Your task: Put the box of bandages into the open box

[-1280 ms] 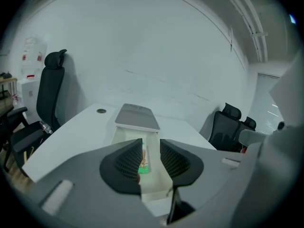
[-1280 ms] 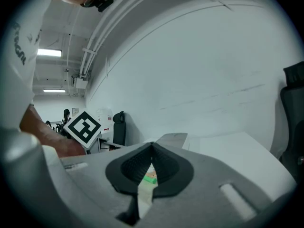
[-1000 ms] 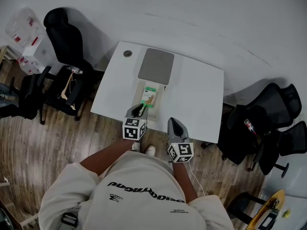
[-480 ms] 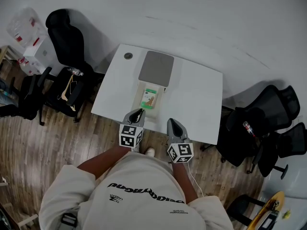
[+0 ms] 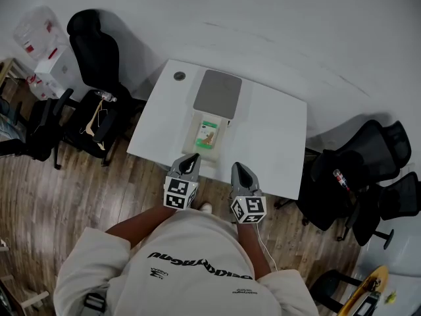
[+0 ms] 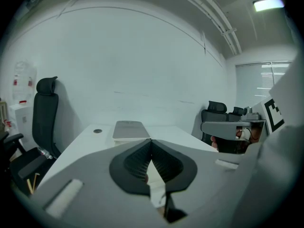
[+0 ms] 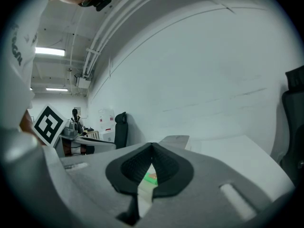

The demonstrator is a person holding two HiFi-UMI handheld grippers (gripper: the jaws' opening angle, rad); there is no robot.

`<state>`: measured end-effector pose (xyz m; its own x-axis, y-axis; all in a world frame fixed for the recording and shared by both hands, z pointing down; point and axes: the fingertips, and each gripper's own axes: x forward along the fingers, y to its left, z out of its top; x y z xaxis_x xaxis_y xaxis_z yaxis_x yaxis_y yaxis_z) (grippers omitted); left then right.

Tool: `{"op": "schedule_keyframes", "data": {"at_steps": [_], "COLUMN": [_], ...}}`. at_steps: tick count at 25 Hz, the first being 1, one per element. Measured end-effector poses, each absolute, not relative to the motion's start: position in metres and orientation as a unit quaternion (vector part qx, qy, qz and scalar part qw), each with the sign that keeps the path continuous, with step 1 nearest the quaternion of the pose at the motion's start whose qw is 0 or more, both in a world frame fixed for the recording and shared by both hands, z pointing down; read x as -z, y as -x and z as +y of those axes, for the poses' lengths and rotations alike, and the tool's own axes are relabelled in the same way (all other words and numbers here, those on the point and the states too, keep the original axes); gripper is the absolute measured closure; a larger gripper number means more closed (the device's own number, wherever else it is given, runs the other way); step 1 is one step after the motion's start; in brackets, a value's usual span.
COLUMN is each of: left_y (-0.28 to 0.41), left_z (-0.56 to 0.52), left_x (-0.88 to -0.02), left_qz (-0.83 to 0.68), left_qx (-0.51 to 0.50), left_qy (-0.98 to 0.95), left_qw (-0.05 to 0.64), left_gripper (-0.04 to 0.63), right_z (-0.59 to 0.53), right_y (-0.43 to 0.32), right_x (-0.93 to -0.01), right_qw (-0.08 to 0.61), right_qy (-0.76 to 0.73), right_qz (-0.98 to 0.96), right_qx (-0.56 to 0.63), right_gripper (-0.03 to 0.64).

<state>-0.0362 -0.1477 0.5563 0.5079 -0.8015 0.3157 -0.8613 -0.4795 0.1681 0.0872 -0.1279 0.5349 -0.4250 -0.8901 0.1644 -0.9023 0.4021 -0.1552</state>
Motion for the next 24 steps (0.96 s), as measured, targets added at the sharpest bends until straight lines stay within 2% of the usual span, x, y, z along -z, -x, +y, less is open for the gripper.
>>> {"op": "schedule_keyframes", "data": {"at_steps": [11,24], "left_y": [0.049,0.065], "left_z": [-0.136,-0.141], "left_x": [-0.557,-0.556], "left_qz": [-0.494,-0.508], "left_qx": [-0.105,-0.089], "left_qy": [-0.855,-0.848], "left_qw": [0.115,0.120], "left_gripper": [0.597,0.597], "right_z": [-0.126,-0.134], "right_y": [-0.084,-0.085], "right_x": [-0.534,-0.535], "right_qw": [0.025,0.021], "right_qy": [-0.534,-0.532], "right_qz": [-0.838,-0.840], "right_qx": [-0.108,-0.107], "right_gripper": [0.617,0.617]}}
